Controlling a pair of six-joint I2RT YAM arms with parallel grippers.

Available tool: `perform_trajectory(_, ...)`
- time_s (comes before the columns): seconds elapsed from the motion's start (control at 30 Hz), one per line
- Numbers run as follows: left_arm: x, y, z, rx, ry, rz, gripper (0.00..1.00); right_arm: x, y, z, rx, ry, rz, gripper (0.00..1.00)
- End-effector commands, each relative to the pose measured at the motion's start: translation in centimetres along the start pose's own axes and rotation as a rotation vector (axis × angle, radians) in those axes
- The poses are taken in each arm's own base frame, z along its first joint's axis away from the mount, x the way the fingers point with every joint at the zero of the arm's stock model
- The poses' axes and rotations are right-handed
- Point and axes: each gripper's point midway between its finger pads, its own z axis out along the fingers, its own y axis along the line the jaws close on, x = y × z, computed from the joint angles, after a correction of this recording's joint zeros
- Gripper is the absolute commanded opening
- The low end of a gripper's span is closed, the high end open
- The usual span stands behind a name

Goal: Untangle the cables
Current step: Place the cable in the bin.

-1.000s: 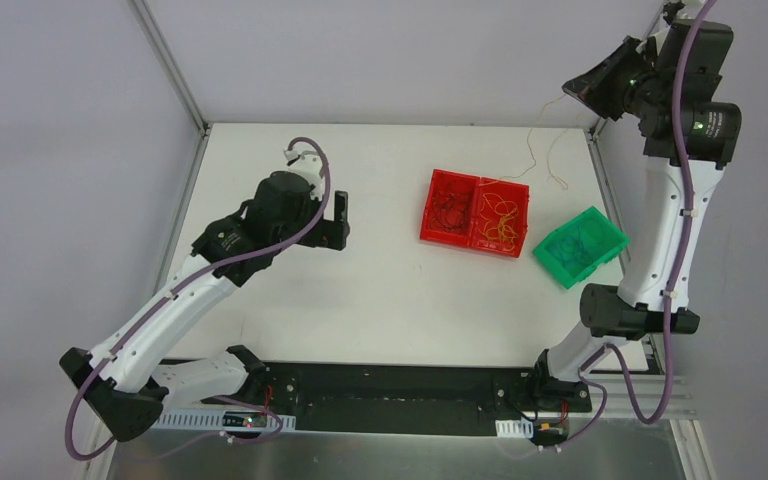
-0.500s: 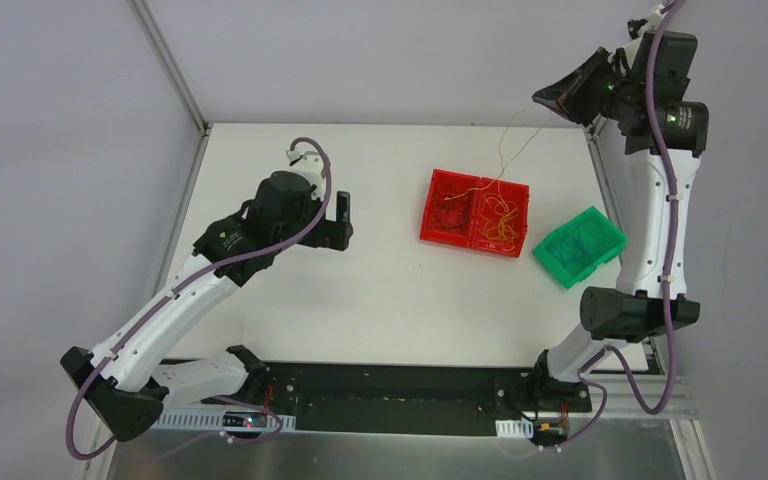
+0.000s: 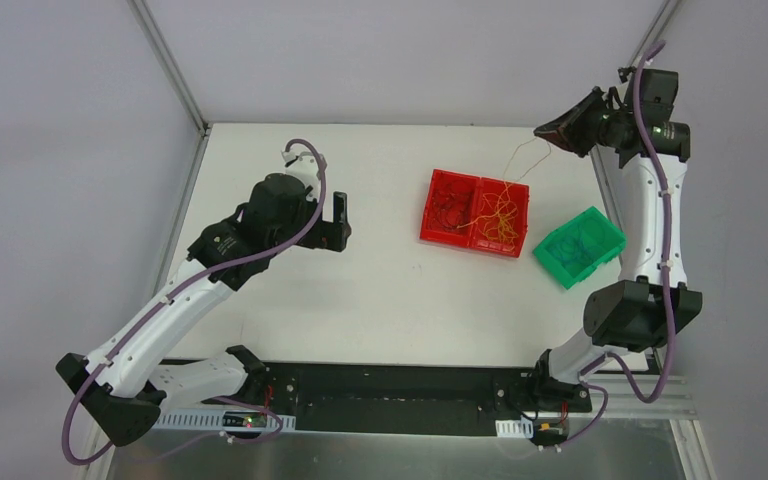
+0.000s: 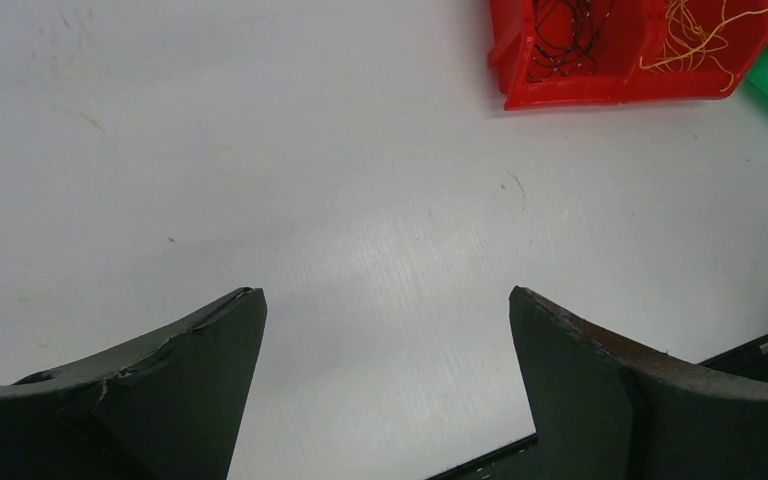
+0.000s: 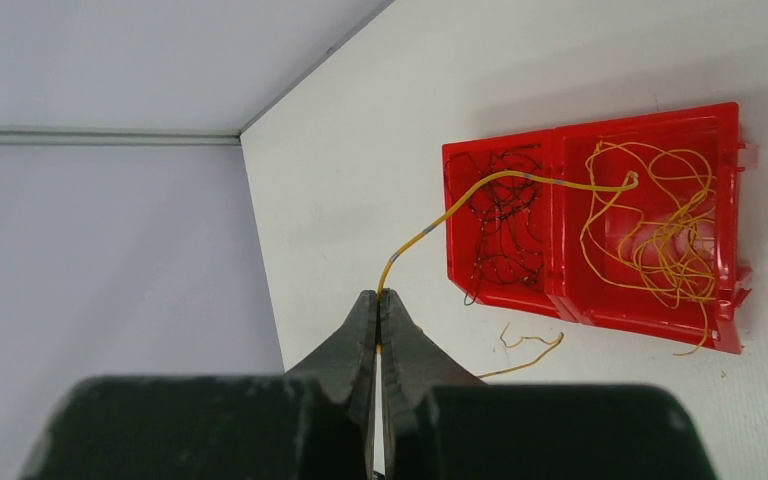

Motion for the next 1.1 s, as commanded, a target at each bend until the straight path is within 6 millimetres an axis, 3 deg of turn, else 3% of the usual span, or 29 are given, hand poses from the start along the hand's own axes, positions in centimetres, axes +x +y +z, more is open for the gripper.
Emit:
perform_trajectory(0.0,-0.7,0.4,-0.5,-0.011,-0.041,-0.008,0.96,-1.7,0.1,-1.6,-0.057,-0.055,0.004,0.00)
perform_trajectory(0.13,-0.6,0.5,-0.5,-0.014,-0.042,-0.005,0.96,-2.9,-2.0,-1.7,-0.038,-0.047,0.036,0.00)
perform_trajectory(0.4,-0.9,0.4,-0.5,-0.013,-0.044,-0.003,0.96,-4.7,-7.3,0.0,0.138,-0.075,0.054,0.00)
perform_trajectory(0.63,-1.2,0.4,-0.4,-0.013,-0.046,0.000,0.96,-3.3,-7.5,1.2,0.156,-0.047,0.018,0.00)
perform_trajectory(1.07,-0.3,1.3,-0.4,-0.053,-0.031,0.013,0.97,1.7,-6.9,5.9,0.166,0.038,-0.076,0.00)
